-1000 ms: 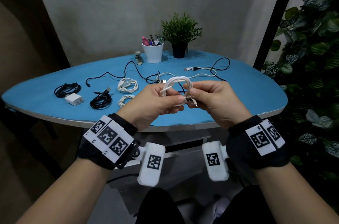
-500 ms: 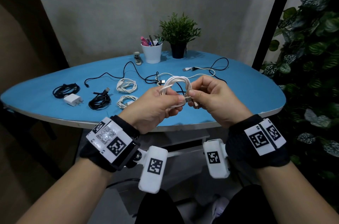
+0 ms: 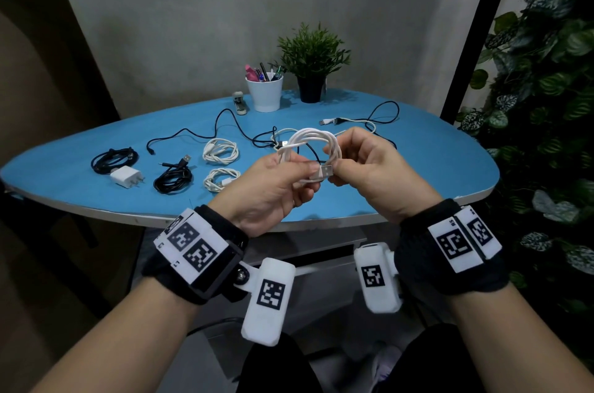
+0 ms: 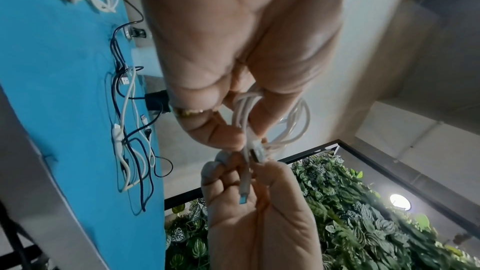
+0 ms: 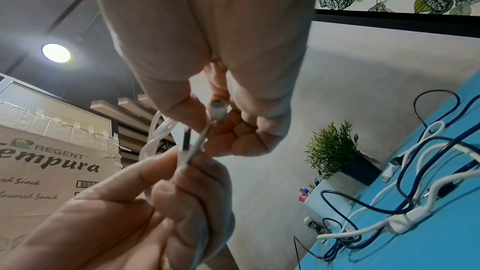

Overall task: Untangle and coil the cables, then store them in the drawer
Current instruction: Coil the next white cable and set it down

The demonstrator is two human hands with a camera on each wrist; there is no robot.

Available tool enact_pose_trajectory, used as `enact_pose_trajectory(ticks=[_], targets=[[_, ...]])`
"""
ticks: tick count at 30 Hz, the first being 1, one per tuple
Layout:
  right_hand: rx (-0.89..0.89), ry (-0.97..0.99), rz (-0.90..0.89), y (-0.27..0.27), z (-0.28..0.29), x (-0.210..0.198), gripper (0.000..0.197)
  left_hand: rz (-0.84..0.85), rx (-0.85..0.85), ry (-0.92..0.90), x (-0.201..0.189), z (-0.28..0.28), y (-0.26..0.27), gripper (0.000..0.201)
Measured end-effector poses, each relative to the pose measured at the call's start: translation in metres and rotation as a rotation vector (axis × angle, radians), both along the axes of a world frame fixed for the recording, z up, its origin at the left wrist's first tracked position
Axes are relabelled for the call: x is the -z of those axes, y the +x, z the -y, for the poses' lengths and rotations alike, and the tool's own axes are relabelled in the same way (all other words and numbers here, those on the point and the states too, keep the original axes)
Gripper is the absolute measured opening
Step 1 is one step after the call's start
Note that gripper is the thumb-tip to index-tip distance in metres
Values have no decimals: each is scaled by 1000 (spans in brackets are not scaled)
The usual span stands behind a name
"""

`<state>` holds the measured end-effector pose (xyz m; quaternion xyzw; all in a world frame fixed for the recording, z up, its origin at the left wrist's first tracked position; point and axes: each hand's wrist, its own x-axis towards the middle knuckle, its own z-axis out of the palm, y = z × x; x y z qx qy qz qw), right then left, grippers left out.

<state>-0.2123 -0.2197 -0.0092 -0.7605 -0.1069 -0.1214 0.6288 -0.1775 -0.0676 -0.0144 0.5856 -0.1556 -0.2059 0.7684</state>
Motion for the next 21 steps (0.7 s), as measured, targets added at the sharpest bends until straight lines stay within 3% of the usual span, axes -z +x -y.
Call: enact_pose_trajectory(ticks=[5, 10, 13, 21], targets=[[2, 48, 27, -2, -5, -3, 25, -25, -71, -48, -2, 1, 1, 20], [15, 71, 29, -2, -6, -3, 26, 86, -147, -13, 1, 2, 3, 19], [32, 89, 38, 1, -7, -3, 27, 155, -203, 11, 3, 5, 2, 1], [112, 169, -2, 8, -2, 6, 22, 214, -254, 31, 3, 8, 1, 15]])
